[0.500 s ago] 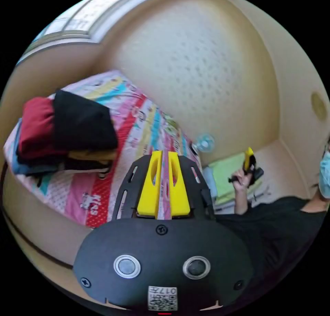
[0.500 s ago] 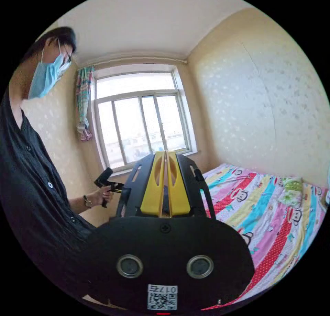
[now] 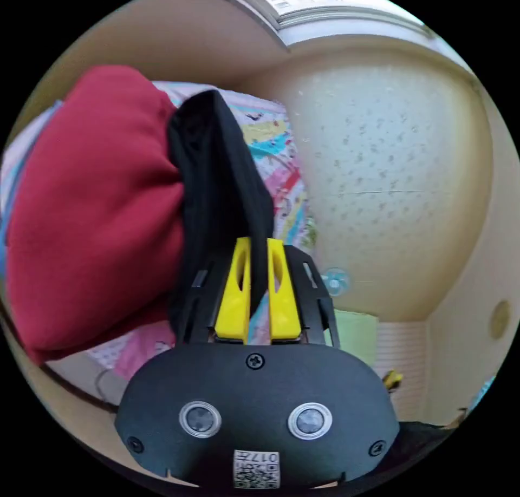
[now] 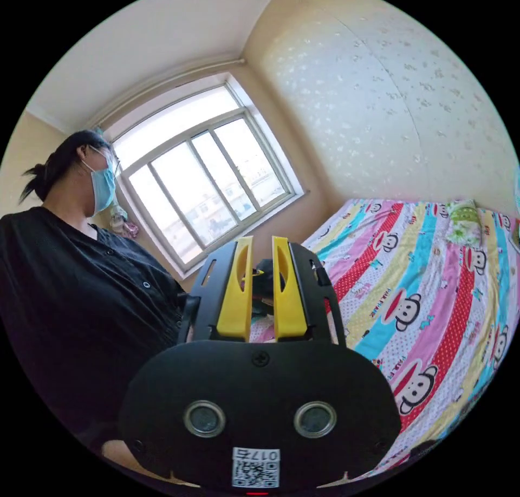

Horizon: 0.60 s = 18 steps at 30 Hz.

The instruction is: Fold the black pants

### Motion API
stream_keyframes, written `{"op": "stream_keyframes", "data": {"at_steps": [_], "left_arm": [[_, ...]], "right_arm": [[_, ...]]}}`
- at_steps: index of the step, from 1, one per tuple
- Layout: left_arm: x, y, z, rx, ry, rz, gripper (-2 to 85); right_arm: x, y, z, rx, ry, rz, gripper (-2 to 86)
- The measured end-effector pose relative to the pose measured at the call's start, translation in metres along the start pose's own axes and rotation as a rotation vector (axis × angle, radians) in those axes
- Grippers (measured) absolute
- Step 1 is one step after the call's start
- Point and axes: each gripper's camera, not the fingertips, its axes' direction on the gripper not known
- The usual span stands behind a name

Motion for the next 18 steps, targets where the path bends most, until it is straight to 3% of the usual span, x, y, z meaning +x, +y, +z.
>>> {"op": "stream_keyframes", "data": {"at_steps": [1,3,6,8,9,11,14,18], "left_arm": [[0.019,0.000,0.017,0.013,0.112,0.050,4.0],[0.080,0.007,0.047,-0.033,0.120,0.230,3.7],[0.219,0.055,0.130,-0.286,-0.026,0.651,3.5],[0.298,0.125,0.196,-0.516,0.008,0.956,3.7],[0.311,0.144,0.212,-0.584,0.049,1.002,3.9],[0.342,0.222,0.270,-0.891,0.220,1.119,4.8],[0.335,0.286,0.317,-1.186,0.311,1.078,6.0],[0.301,0.275,0.316,-1.179,0.187,1.044,5.9]], "right_arm": [[-0.001,0.008,-0.007,0.010,0.015,-0.009,6.1],[-0.010,0.037,-0.035,0.087,0.114,-0.079,6.1],[-0.009,0.061,-0.058,0.216,0.223,-0.115,6.7],[0.006,0.063,-0.060,0.229,0.234,-0.104,7.0],[0.020,0.062,-0.056,0.225,0.230,-0.106,7.2],[0.041,0.058,-0.041,0.208,0.221,-0.124,7.5],[0.084,0.051,0.010,0.100,0.256,-0.153,8.6],[0.167,0.055,0.122,-0.195,0.156,-0.024,8.4]]}}
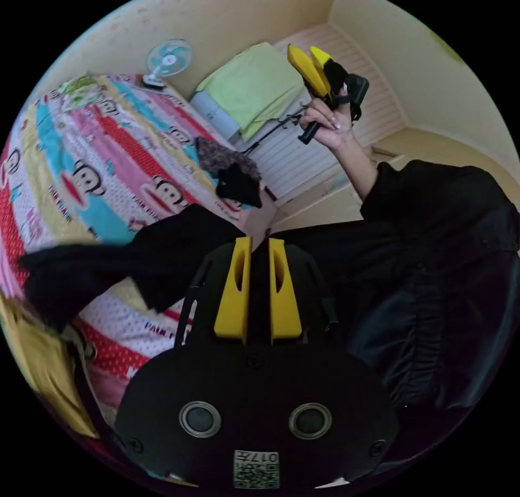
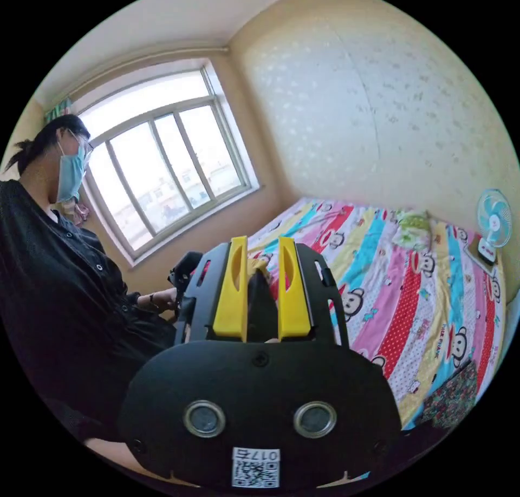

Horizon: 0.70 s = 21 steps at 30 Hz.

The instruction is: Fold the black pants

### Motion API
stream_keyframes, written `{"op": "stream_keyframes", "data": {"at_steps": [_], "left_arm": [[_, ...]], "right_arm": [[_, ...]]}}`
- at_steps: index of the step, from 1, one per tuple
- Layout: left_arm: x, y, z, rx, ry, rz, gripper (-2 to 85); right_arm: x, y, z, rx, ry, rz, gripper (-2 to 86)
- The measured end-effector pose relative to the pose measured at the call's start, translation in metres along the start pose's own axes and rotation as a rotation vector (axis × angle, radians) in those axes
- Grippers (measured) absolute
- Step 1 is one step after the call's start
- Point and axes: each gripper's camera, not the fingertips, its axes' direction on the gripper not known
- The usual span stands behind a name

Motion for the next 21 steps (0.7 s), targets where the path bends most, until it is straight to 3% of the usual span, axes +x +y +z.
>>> {"op": "stream_keyframes", "data": {"at_steps": [4,6,9,17,21], "left_arm": [[-0.046,0.066,-0.037,0.085,-0.046,-0.224,5.7],[-0.066,0.100,-0.050,0.168,0.021,-0.318,5.5],[-0.087,0.150,-0.059,0.280,0.108,-0.432,4.8],[-0.130,0.180,-0.027,0.198,0.169,-0.590,5.2],[-0.156,0.163,-0.008,0.095,0.175,-0.583,5.5]], "right_arm": [[0.056,0.010,0.146,-0.327,-0.092,0.073,9.7],[0.090,0.037,0.242,-0.574,0.023,0.089,10.8],[0.141,0.073,0.323,-0.748,0.135,0.130,11.5],[0.318,0.182,0.393,-0.753,0.301,0.555,11.9],[0.352,0.236,0.411,-0.767,0.189,0.660,9.6]]}}
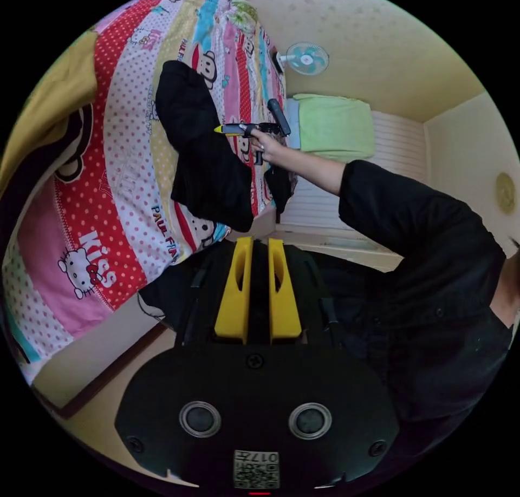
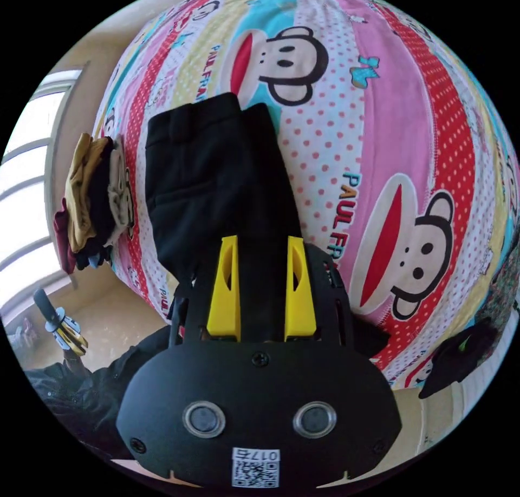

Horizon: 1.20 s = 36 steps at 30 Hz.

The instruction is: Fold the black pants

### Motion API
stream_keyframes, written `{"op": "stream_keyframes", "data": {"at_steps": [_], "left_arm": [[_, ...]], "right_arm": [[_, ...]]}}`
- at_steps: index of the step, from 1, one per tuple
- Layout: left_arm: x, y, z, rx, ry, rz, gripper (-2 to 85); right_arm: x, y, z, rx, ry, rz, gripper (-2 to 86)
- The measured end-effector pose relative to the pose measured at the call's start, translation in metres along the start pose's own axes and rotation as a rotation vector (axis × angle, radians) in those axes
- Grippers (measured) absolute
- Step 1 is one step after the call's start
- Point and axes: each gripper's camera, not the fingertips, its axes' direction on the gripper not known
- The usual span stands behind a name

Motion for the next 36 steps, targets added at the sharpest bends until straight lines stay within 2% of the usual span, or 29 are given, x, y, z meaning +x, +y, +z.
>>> {"op": "stream_keyframes", "data": {"at_steps": [3,6,10,12,14,15,16,19,21,24,25,27,28,29,31,34,36], "left_arm": [[-0.002,-0.022,0.000,0.002,-0.052,0.026,6.4],[0.006,-0.050,-0.008,0.068,-0.076,0.064,10.9],[-0.003,-0.092,-0.016,0.217,-0.154,-0.065,19.7],[-0.022,-0.108,-0.008,0.223,-0.246,-0.138,21.5],[-0.058,-0.127,0.027,0.118,-0.308,-0.223,20.2],[-0.069,-0.129,0.039,0.077,-0.300,-0.254,16.4],[-0.089,-0.125,0.056,0.036,-0.253,-0.320,8.7],[-0.111,-0.084,0.060,0.140,-0.117,-0.434,6.2],[-0.104,-0.058,0.054,0.210,-0.152,-0.386,5.3],[-0.089,-0.013,0.050,0.283,-0.232,-0.358,4.6],[-0.084,0.004,0.050,0.301,-0.243,-0.347,4.5],[-0.075,0.027,0.051,0.313,-0.260,-0.347,4.3],[-0.068,0.043,0.050,0.319,-0.272,-0.342,4.1],[-0.058,0.058,0.048,0.323,-0.288,-0.328,4.0],[-0.039,0.083,0.042,0.330,-0.319,-0.300,3.9],[0.008,0.136,0.028,0.369,-0.370,-0.272,3.7],[0.049,0.173,0.019,0.418,-0.386,-0.207,3.6]], "right_arm": [[-0.034,0.031,-0.023,0.185,0.024,-0.060,4.6],[-0.092,0.069,-0.044,0.250,-0.108,-0.214,3.4],[-0.147,0.105,-0.032,0.194,-0.290,-0.362,2.9],[-0.167,0.117,-0.010,0.106,-0.381,-0.420,3.0],[-0.176,0.121,-0.001,0.046,-0.401,-0.469,3.1],[-0.178,0.120,-0.002,-0.004,-0.379,-0.526,3.3],[-0.178,0.118,-0.006,-0.022,-0.365,-0.552,3.3],[-0.144,0.100,-0.051,0.061,-0.263,-0.524,4.4],[-0.095,0.071,-0.095,0.188,-0.128,-0.335,8.4],[-0.039,0.032,-0.112,0.253,-0.073,-0.134,12.5],[-0.031,0.024,-0.107,0.236,-0.095,-0.107,12.8],[-0.015,0.000,-0.065,0.057,-0.231,-0.016,13.0],[-0.017,0.003,-0.064,0.075,-0.231,0.012,12.9],[-0.025,0.013,-0.075,0.131,-0.192,0.062,9.2],[-0.042,0.030,-0.093,0.159,-0.333,0.045,5.9],[-0.085,0.098,-0.171,0.340,-0.596,-0.156,4.2],[-0.120,0.177,-0.258,0.491,-0.756,-0.310,3.7]]}}
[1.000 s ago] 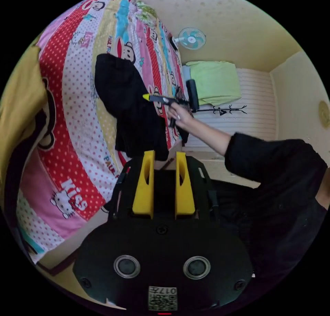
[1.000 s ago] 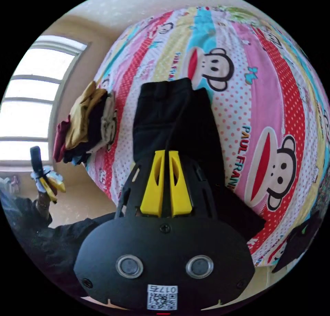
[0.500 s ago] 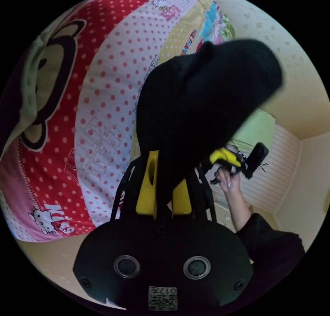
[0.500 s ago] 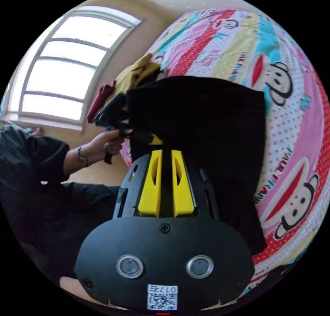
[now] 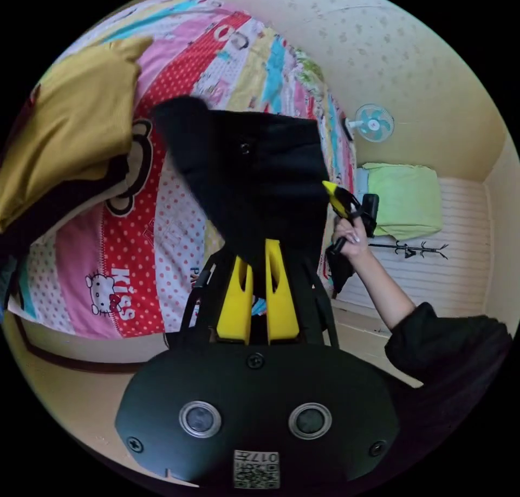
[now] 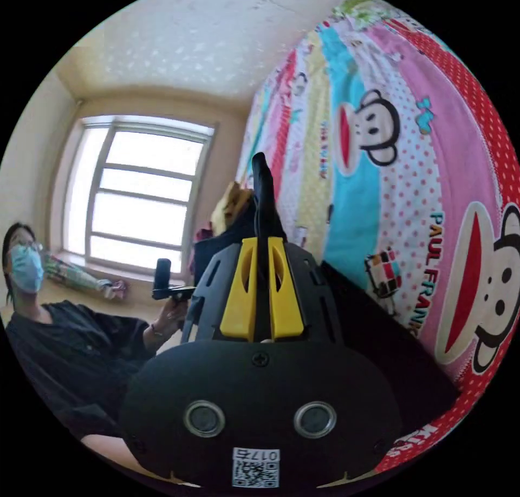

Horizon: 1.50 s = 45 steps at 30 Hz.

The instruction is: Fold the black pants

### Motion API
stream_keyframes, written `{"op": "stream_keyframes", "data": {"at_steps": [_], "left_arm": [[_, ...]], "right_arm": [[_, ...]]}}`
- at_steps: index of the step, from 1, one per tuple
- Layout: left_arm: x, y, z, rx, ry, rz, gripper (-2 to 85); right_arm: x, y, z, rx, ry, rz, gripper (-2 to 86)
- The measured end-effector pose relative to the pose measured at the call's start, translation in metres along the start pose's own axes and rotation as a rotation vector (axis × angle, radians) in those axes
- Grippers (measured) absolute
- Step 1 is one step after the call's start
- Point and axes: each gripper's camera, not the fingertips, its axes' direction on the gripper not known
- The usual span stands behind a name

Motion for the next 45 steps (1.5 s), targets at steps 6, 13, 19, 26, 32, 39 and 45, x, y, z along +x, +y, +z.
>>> {"op": "stream_keyframes", "data": {"at_steps": [6,13,19,26,32,39,45], "left_arm": [[0.124,0.137,-0.163,0.342,-0.055,0.227,3.7],[0.285,0.262,-0.337,0.820,-0.044,0.601,3.7],[0.360,0.360,-0.420,1.109,-0.031,0.833,3.8],[0.418,0.373,-0.475,1.241,0.078,0.918,3.8],[0.465,0.213,-0.504,1.101,0.119,0.719,3.9],[0.448,-0.142,-0.440,0.674,-0.247,0.255,7.4],[0.276,-0.177,-0.263,0.253,-0.455,0.114,7.8]], "right_arm": [[-0.264,0.026,-0.184,0.292,-0.086,-0.349,3.3],[-0.494,0.027,-0.330,0.496,-0.200,-0.784,2.9],[-0.625,0.044,-0.378,0.653,-0.279,-1.060,2.6],[-0.751,0.027,-0.378,0.873,-0.067,-1.078,2.6],[-0.786,-0.107,-0.355,0.988,0.336,-0.978,2.2],[-0.603,-0.439,-0.278,0.485,0.890,-0.234,2.3],[-0.340,-0.326,-0.205,-0.011,1.005,-0.046,2.4]]}}
